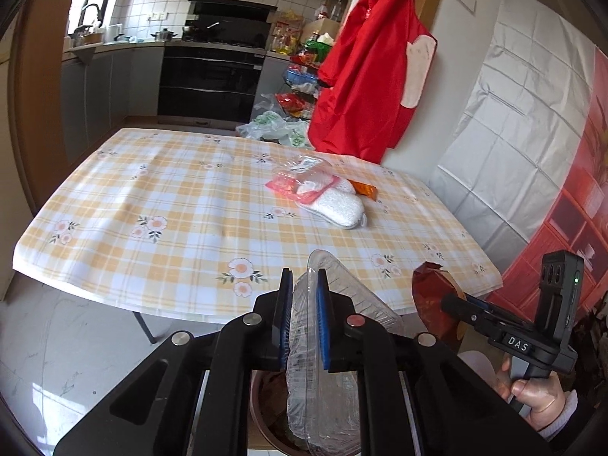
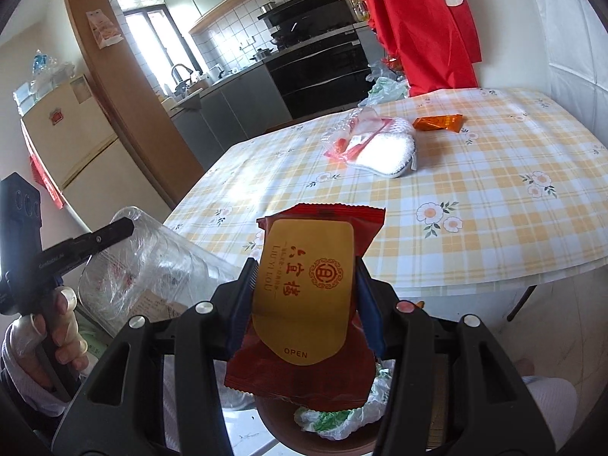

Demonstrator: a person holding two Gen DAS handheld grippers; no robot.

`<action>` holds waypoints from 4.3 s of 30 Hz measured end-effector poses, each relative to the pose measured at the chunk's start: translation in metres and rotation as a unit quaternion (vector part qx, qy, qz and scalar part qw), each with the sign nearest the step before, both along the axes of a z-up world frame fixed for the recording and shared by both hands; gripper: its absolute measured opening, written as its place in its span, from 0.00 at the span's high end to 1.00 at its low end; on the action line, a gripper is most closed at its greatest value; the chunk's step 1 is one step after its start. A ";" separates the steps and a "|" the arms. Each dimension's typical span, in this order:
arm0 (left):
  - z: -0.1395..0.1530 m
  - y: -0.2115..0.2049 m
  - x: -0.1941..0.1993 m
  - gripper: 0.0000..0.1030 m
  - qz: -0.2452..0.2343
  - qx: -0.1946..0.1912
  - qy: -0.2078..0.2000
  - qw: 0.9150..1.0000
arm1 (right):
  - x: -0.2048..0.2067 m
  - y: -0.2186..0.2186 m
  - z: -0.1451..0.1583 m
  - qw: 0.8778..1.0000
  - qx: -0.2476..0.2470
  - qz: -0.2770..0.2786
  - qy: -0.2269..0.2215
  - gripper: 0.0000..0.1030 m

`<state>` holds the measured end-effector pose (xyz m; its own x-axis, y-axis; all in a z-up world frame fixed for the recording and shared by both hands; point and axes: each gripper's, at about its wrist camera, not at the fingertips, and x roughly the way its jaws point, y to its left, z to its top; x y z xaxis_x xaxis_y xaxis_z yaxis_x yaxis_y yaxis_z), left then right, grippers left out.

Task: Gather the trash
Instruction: 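Carry the clear tray with the left tool while the right tool carries the red packet to the bin, then open the left tool over the bin to drop the clear tray while the right tool drops the red packet, then move the left tool to the pink-labelled clear container and grasp it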

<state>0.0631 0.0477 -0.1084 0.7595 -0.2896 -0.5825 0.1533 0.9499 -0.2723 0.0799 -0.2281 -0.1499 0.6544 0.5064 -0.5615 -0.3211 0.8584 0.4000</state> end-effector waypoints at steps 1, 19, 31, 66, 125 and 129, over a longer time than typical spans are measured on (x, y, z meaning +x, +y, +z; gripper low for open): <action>0.002 0.002 -0.001 0.88 0.004 0.004 -0.003 1.000 | 0.001 0.001 0.000 1.000 -0.001 0.002 0.001 0.51; 0.006 0.008 -0.001 0.88 0.029 0.036 -0.008 0.999 | 0.004 0.007 -0.016 1.000 -0.010 0.006 0.027 0.38; -0.001 -0.030 0.004 0.88 -0.006 0.088 -0.003 0.996 | 0.009 -0.030 -0.009 0.998 0.001 -0.065 0.008 0.18; -0.041 -0.037 0.014 0.06 0.003 0.022 0.045 0.999 | 0.017 -0.042 -0.042 0.995 -0.019 -0.086 0.047 0.06; -0.149 -0.163 0.353 0.17 -0.208 0.431 -0.056 0.876 | 0.229 -0.112 -0.063 0.985 -0.024 -0.145 0.095 0.06; -0.148 -0.159 0.352 0.34 -0.225 0.418 -0.051 0.879 | 0.232 -0.107 -0.061 0.985 -0.029 -0.139 0.094 0.06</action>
